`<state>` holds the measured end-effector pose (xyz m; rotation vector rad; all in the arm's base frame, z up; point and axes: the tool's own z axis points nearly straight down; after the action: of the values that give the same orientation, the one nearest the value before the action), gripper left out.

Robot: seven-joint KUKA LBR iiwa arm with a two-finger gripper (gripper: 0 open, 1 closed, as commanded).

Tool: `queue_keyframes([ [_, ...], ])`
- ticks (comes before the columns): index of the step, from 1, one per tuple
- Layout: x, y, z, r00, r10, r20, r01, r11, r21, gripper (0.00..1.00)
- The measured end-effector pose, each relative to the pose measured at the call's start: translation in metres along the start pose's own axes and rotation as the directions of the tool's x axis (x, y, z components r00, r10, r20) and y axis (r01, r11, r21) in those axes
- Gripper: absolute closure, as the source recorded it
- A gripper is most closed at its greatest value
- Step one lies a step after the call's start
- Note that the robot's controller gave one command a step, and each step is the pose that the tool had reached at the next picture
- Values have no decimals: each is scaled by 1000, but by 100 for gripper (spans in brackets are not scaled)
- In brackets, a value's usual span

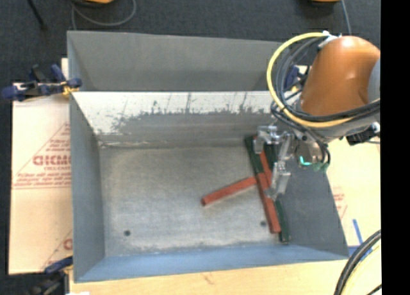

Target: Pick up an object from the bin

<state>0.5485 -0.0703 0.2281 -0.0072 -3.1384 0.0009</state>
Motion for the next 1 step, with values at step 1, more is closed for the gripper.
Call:
queue_keyframes([
  [1, -10, -2, 161, 993, 116, 1, -116, 993, -2, 0],
])
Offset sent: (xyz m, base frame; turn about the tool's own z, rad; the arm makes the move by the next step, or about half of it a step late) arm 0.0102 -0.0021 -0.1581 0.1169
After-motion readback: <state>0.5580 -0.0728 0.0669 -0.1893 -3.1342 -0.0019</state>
